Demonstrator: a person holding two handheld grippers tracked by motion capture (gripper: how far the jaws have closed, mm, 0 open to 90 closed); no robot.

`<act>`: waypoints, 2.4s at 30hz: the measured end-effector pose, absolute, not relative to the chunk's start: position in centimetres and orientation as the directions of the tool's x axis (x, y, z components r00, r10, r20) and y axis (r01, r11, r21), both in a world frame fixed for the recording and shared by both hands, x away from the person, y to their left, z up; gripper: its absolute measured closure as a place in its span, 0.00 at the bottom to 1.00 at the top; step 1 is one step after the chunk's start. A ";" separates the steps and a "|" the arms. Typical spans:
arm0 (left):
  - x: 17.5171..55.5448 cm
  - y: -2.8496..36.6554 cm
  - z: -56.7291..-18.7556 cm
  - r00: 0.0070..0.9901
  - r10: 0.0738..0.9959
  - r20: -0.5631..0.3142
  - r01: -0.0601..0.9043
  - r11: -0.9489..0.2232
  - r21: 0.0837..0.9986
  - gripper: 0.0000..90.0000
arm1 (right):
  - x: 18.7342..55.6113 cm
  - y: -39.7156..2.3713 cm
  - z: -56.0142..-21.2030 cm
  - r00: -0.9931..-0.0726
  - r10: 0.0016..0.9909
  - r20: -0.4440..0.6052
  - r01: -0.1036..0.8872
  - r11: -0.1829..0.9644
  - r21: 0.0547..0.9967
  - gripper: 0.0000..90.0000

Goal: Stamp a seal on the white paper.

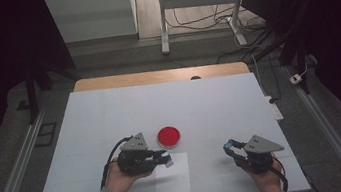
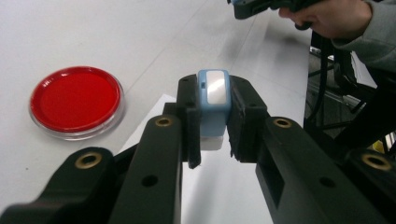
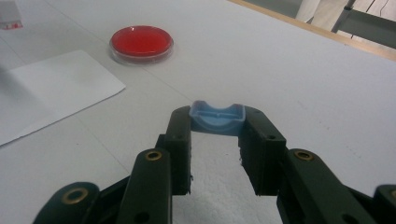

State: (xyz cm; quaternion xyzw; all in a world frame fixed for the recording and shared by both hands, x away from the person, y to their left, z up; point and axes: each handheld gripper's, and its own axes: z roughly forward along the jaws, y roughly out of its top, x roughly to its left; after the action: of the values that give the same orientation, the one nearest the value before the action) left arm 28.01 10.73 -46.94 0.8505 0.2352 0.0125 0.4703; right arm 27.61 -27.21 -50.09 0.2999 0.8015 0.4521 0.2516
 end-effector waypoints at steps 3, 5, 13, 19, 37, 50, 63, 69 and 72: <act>27.9 10.6 -47.2 0.890 0.409 -0.201 0.389 -0.452 0.803 0.84 | 27.6 -27.2 -50.1 -0.694 0.708 -0.131 0.254 0.410 0.876 0.72; 27.9 10.5 -47.3 0.890 0.410 -0.202 0.391 -0.453 0.802 0.85 | 27.6 -27.2 -50.1 -0.694 0.708 -0.131 0.253 0.410 0.876 0.72; 27.9 10.3 -48.1 0.887 0.413 -0.204 0.398 -0.464 0.791 0.84 | 27.6 -27.2 -50.1 -0.694 0.708 -0.131 0.253 0.411 0.876 0.72; 27.8 10.0 -48.5 0.889 0.412 -0.201 0.398 -0.475 0.785 0.84 | 27.6 -27.2 -50.1 -0.693 0.708 -0.134 0.254 0.414 0.874 0.72; 28.1 8.9 -50.1 0.889 0.415 -0.196 0.404 -0.506 0.762 0.84 | 27.6 -27.1 -50.2 -0.694 0.708 -0.132 0.258 0.415 0.872 0.72; 28.2 8.5 -50.7 0.890 0.418 -0.185 0.401 -0.520 0.754 0.84 | 27.6 -27.1 -50.1 -0.694 0.708 -0.131 0.258 0.414 0.873 0.72; 28.2 8.3 -51.0 0.890 0.426 -0.161 0.394 -0.541 0.743 0.84 | 27.7 -27.1 -50.2 -0.694 0.708 -0.130 0.259 0.414 0.873 0.72; 28.2 8.3 -51.2 0.889 0.430 -0.156 0.394 -0.546 0.739 0.84 | 27.7 -27.1 -50.2 -0.693 0.709 -0.131 0.261 0.416 0.871 0.72; 28.2 8.3 -51.2 0.889 0.431 -0.153 0.392 -0.548 0.739 0.84 | 27.6 -27.1 -50.2 -0.693 0.709 -0.131 0.260 0.416 0.872 0.72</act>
State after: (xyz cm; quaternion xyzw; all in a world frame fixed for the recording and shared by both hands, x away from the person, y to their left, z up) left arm 28.21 8.29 -51.18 0.8795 0.2339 0.0233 0.4138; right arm 27.65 -27.13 -50.17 0.3016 0.8032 0.4486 0.2503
